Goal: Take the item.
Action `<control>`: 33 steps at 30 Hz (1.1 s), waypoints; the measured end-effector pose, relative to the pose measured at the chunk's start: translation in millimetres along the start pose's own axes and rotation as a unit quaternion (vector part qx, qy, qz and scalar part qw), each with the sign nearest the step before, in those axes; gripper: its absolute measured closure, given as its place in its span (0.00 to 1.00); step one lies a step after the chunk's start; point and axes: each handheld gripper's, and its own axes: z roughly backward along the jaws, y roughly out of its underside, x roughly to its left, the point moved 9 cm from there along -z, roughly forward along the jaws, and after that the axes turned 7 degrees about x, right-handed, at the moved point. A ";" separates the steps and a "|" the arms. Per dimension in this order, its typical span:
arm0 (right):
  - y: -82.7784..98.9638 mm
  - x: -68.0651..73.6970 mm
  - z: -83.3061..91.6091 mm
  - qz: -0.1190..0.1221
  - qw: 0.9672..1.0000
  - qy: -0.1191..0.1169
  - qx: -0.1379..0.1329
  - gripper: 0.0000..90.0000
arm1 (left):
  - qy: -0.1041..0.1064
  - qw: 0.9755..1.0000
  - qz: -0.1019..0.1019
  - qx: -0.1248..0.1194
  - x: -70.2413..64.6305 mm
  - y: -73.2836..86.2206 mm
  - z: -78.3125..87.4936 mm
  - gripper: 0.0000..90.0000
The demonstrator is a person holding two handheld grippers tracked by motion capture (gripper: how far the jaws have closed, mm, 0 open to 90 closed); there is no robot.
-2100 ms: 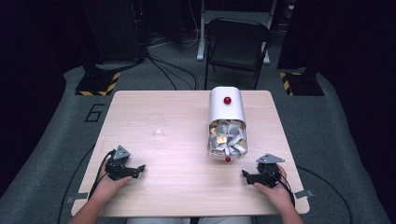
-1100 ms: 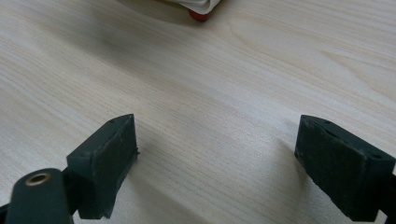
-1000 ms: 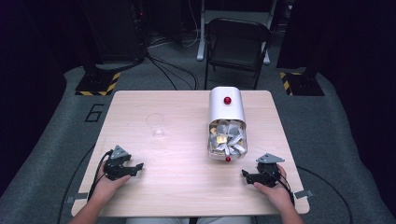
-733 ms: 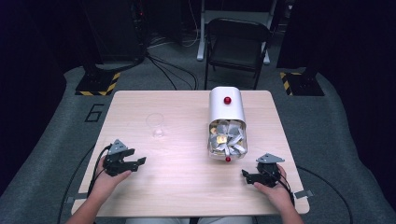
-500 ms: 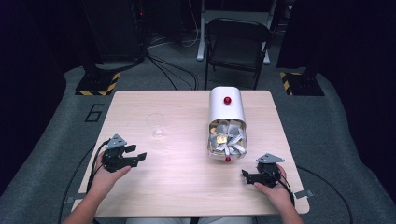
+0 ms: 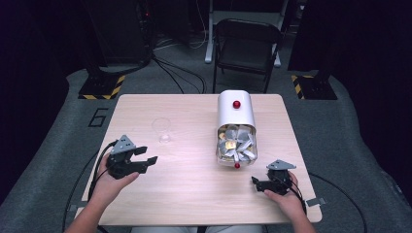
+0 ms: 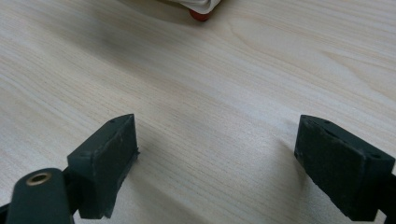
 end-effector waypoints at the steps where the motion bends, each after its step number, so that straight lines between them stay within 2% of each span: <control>1: 0.0 0.0 0.0 0.000 1.000 0.000 0.000 0.14 | 0.000 1.000 0.000 0.000 0.0 0.0 0.0 0.46; 4: -0.1 -0.6 -0.3 0.003 1.000 0.001 0.001 0.14 | 0.013 1.000 -0.013 -0.006 -14.1 -13.4 5.1 0.48; 8: -1.5 -0.5 -1.9 -0.002 1.000 0.003 0.002 0.14 | 0.024 0.999 -0.023 -0.009 -25.1 -23.4 4.0 0.50; 10: -2.0 -1.3 -2.3 0.005 1.000 0.004 0.002 0.14 | 0.035 0.999 -0.032 -0.012 -35.5 -33.6 -0.4 0.51; 11: -2.0 -1.3 -2.3 0.005 1.000 0.004 0.002 0.14 | 0.035 0.999 -0.032 -0.012 -35.5 -33.6 -0.4 0.52; 15: -2.2 -1.1 -2.5 0.002 1.000 0.005 0.001 0.14 | 0.054 0.998 -0.041 -0.015 -48.9 -48.1 -8.7 0.54; 16: -2.1 -0.8 -2.4 0.000 1.000 0.004 0.002 0.14 | 0.050 0.997 -0.051 -0.016 -54.4 -55.5 -14.0 0.54; 17: -2.1 -0.8 -2.4 0.000 1.000 0.004 0.002 0.14 | 0.050 0.997 -0.051 -0.016 -54.4 -55.5 -14.0 0.55; 18: -1.6 -0.4 -2.0 0.000 1.000 0.003 0.003 0.14 | 0.053 0.997 -0.061 -0.015 -60.6 -62.3 -18.7 0.56; 19: -1.1 -0.1 -1.6 -0.003 1.000 0.004 0.003 0.14 | 0.053 0.997 -0.061 -0.015 -60.6 -62.3 -18.7 0.56; 20: -0.9 0.1 -1.5 -0.002 1.000 0.004 0.003 0.14 | 0.057 0.996 -0.066 -0.015 -66.6 -68.6 -23.1 0.56; 23: -0.6 -0.6 -1.3 0.003 1.000 0.006 0.003 0.14 | 0.066 0.995 -0.072 -0.012 -72.3 -74.4 -26.8 0.57; 24: -0.7 -0.1 -1.2 0.001 1.000 0.004 0.002 0.14 | 0.073 0.994 -0.077 -0.016 -78.0 -81.1 -31.2 0.58; 27: -0.7 -0.2 -1.2 0.002 1.000 0.004 0.002 0.14 | 0.078 0.994 -0.080 -0.016 -84.0 -87.2 -35.1 0.59; 32: -0.6 -0.1 -1.2 0.002 1.000 0.004 0.002 0.14 | 0.094 0.991 -0.097 -0.014 -100.5 -102.1 -48.3 0.59; 33: -0.6 -0.1 -1.2 0.002 1.000 0.004 0.002 0.14 | 0.094 0.991 -0.097 -0.014 -100.5 -102.1 -48.3 0.59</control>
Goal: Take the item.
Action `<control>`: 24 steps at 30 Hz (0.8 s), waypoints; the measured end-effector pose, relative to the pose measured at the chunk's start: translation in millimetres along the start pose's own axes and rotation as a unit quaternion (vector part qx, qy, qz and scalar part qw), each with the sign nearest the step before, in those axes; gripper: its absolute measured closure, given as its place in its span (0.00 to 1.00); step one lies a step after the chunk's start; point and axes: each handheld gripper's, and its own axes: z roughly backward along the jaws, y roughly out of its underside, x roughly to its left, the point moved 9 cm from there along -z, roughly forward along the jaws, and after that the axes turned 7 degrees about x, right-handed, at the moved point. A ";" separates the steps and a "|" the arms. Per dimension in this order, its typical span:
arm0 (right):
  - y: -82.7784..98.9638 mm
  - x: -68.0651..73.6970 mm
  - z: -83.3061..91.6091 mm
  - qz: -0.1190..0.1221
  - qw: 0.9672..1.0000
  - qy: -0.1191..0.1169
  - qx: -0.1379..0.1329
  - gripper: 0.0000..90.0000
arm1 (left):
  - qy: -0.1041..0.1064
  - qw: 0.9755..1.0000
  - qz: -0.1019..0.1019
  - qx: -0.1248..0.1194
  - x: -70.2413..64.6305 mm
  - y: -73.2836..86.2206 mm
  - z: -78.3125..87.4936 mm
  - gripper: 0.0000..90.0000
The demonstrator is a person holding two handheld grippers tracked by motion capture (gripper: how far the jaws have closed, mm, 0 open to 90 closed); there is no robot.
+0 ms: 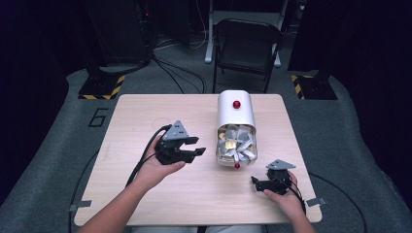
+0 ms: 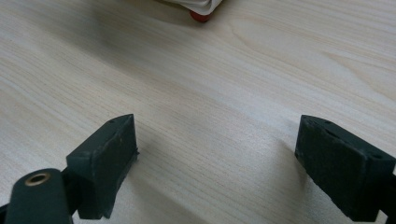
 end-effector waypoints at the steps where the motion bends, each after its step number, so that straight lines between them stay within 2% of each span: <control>1: 0.0 0.0 0.0 0.000 1.000 0.000 0.000 0.14 | 0.005 1.000 -0.006 0.005 -2.5 -3.5 -5.3 0.59; 6: 0.0 0.0 0.0 0.000 1.000 0.000 0.000 0.14 | 0.011 1.000 -0.010 0.010 -7.0 -11.7 -17.1 0.59; 10: 0.1 0.3 0.0 0.000 1.000 0.000 0.000 0.14 | 0.019 1.000 -0.005 0.018 -9.8 -15.1 -26.0 0.62; 13: 0.0 0.3 0.0 0.000 1.000 0.000 0.000 0.14 | 0.020 0.999 -0.011 0.022 -14.0 -19.9 -35.1 0.62; 16: 0.1 0.3 0.0 0.000 1.000 0.000 0.000 0.14 | 0.020 0.999 -0.021 0.028 -19.4 -25.7 -43.8 0.62; 17: 0.1 0.3 0.0 0.000 1.000 -0.001 0.000 0.14 | 0.015 0.999 -0.031 0.030 -22.2 -29.8 -50.2 0.62; 21: 0.1 0.3 0.0 0.001 1.000 -0.001 0.000 0.14 | 0.016 0.998 -0.041 0.039 -26.0 -35.2 -61.7 0.62; 24: 0.1 0.3 0.0 0.001 1.000 -0.001 0.000 0.14 | 0.019 0.998 -0.036 0.040 -26.9 -37.2 -67.5 0.63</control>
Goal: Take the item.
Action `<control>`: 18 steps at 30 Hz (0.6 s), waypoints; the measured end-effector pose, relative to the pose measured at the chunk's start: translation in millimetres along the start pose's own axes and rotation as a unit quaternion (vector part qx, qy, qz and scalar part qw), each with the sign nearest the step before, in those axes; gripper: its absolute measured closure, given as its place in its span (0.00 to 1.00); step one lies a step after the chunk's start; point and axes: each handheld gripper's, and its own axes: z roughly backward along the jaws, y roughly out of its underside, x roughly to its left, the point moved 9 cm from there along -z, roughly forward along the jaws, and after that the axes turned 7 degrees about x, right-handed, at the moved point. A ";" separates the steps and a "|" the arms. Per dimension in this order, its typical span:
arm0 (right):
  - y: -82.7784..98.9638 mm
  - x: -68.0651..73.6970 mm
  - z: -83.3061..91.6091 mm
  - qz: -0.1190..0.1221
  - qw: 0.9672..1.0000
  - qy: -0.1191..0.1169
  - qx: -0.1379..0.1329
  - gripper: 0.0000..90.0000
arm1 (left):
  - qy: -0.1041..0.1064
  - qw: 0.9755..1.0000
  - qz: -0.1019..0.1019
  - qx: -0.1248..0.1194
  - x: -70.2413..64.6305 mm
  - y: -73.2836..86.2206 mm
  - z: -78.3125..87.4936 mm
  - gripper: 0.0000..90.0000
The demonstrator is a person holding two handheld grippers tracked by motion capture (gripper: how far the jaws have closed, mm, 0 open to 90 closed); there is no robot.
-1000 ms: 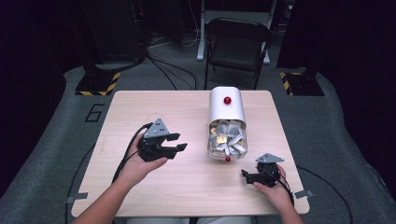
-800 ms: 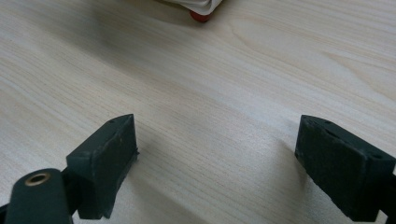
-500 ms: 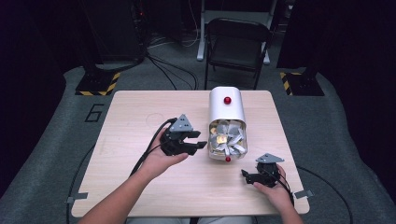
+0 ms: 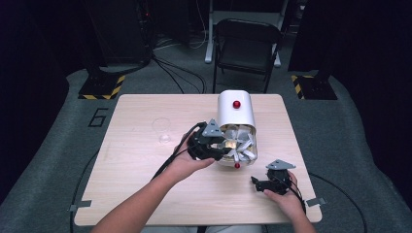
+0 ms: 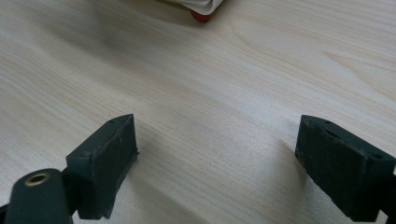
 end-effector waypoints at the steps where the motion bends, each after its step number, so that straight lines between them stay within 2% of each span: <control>1: 0.0 0.0 0.0 0.000 1.000 0.000 0.000 0.14 | -0.001 1.000 0.000 -0.001 0.2 -1.2 -2.7 0.63; 2: 0.0 -0.1 0.0 0.000 1.000 0.000 0.000 0.14 | 0.005 1.000 0.001 0.001 -0.7 -3.0 -8.1 0.64; 6: 0.0 -0.1 0.0 0.000 1.000 0.000 0.000 0.14 | 0.003 1.000 -0.004 0.008 0.0 -5.1 -15.9 0.64; 8: 0.1 0.0 0.1 0.000 1.000 0.000 0.000 0.14 | -0.001 1.000 -0.001 0.007 1.4 -6.9 -21.8 0.62; 11: 0.0 0.0 0.0 -0.001 1.000 0.000 0.000 0.14 | 0.006 1.000 0.003 0.008 1.7 -8.1 -28.1 0.62; 16: 0.0 -0.1 0.0 -0.001 1.000 0.001 0.000 0.14 | -0.003 1.000 -0.001 0.015 2.5 -8.4 -37.7 0.62; 18: 0.0 -0.1 0.0 -0.001 1.000 0.001 -0.001 0.14 | -0.013 1.000 -0.003 0.017 5.2 -8.3 -41.8 0.62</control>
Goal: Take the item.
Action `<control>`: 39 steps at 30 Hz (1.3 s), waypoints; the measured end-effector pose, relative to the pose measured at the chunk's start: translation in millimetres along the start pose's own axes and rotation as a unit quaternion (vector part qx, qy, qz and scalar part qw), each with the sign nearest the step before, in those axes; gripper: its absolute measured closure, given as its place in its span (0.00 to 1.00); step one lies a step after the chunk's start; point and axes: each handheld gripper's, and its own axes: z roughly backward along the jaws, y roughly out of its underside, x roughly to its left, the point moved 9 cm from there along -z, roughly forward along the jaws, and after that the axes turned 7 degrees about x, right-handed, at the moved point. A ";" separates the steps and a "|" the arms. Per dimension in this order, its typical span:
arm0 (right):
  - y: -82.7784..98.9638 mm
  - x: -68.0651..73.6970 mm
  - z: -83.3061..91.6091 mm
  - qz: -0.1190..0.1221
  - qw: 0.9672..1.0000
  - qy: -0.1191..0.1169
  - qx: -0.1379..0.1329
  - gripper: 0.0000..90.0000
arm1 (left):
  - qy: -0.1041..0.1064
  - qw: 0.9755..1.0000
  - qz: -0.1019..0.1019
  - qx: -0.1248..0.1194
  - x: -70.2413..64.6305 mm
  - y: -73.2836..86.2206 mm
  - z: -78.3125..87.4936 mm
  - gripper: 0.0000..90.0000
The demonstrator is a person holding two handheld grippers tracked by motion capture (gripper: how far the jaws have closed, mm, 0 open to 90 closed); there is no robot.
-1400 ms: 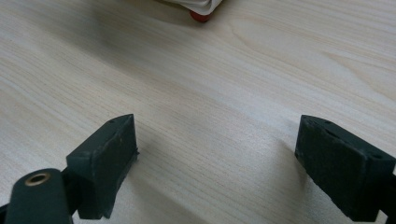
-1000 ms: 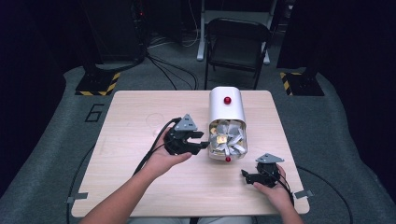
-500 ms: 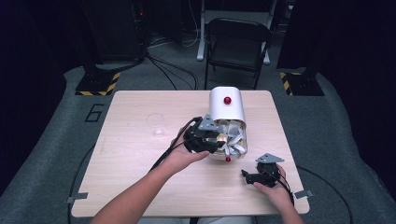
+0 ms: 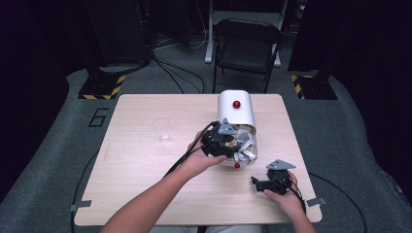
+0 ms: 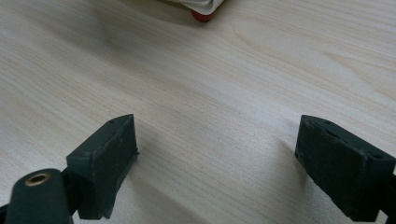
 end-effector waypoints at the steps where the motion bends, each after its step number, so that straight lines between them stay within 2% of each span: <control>1: 0.0 0.0 0.0 -0.001 1.000 0.000 0.000 0.14 | -0.001 1.000 0.003 0.001 0.1 0.2 -1.2 0.61; 6: -0.1 0.0 0.0 0.000 1.000 0.000 0.000 0.14 | -0.005 1.000 0.003 0.009 2.6 1.5 -7.0 0.61; 11: 0.1 0.1 0.0 -0.001 1.000 0.000 0.000 0.14 | -0.020 1.000 0.001 0.011 7.0 2.4 -9.8 0.62; 14: -0.1 -0.2 0.0 0.002 1.000 -0.001 -0.001 0.14 | -0.027 1.000 0.004 0.012 9.8 2.8 -9.3 0.68; 16: 0.0 -0.1 0.1 0.002 1.000 -0.001 -0.001 0.14 | -0.021 1.000 0.003 0.010 10.0 2.5 -7.8 0.70; 18: 0.1 0.0 0.1 0.003 1.000 -0.001 0.000 0.14 | -0.019 1.000 0.005 0.001 10.0 1.1 -5.5 0.78; 26: 0.3 0.2 0.3 0.004 1.000 -0.002 0.000 0.14 | -0.020 1.000 0.000 -0.008 11.1 -1.0 0.8 0.87; 31: 0.3 0.1 0.3 0.004 1.000 -0.002 0.000 0.14 | -0.017 1.000 0.005 -0.012 11.5 -1.7 4.3 0.95; 37: 0.4 0.1 0.4 0.005 1.000 -0.003 0.000 0.14 | -0.019 1.000 0.008 -0.019 14.6 -3.0 8.3 0.99; 39: 0.5 0.2 0.6 0.006 1.000 -0.004 0.001 0.14 | -0.017 0.999 0.015 -0.024 14.6 -4.2 10.1 1.00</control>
